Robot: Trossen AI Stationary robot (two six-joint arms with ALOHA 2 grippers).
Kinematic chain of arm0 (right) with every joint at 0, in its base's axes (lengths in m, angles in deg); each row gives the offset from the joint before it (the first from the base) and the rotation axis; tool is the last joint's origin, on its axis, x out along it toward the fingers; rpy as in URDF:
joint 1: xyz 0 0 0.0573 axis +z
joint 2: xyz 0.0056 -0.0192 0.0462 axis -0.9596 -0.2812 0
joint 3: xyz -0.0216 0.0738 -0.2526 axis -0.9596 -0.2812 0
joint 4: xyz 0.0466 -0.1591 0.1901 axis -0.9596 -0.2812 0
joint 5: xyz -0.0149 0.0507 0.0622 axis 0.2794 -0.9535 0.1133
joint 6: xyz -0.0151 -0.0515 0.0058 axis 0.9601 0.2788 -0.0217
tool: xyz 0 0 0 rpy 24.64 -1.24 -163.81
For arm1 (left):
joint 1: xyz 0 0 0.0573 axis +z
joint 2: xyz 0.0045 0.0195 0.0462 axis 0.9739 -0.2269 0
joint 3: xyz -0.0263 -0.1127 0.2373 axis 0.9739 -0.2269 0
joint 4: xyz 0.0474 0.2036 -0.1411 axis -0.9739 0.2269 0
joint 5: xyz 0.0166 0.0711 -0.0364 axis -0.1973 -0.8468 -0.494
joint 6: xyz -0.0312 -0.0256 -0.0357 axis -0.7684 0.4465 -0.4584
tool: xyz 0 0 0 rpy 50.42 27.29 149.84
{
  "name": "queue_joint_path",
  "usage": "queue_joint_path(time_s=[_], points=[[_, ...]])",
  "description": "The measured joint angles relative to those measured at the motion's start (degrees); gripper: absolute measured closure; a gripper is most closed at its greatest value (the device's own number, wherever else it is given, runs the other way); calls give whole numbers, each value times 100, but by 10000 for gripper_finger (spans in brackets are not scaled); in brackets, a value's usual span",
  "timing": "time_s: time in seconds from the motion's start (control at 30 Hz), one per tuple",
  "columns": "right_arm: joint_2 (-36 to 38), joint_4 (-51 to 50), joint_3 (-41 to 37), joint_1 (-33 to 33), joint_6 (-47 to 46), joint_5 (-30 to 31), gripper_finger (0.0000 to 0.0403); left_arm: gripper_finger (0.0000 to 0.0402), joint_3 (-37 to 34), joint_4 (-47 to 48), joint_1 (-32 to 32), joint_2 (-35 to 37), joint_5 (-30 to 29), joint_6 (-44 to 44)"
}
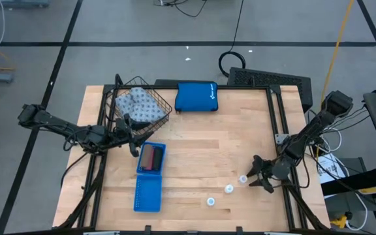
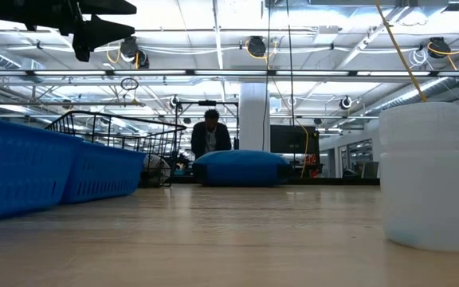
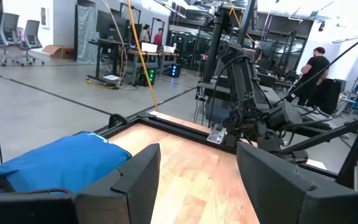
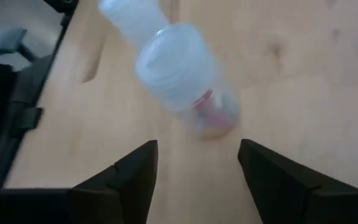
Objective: Pick & place medical supplies in basket/bin
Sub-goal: Put the right white pill bottle into the bottom blue bin
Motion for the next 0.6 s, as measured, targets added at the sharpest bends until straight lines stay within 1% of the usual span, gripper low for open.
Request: queue_joint_path(time_s=[0.13,0.23,0.43,0.6], points=[[-301,434,-2,-9,602,563,187,179,0,-1,0,0,-2,66],[-567,755,-2,-14,940,822,190,178,0,-1,0,0,-1,70],[-1199,1522,125,-14,1135,819,190,178,0,-3,0,0,-20,70],[-1740,1876,341,-12,1407,880,190,178,0,-10,0,0,-227,57]])
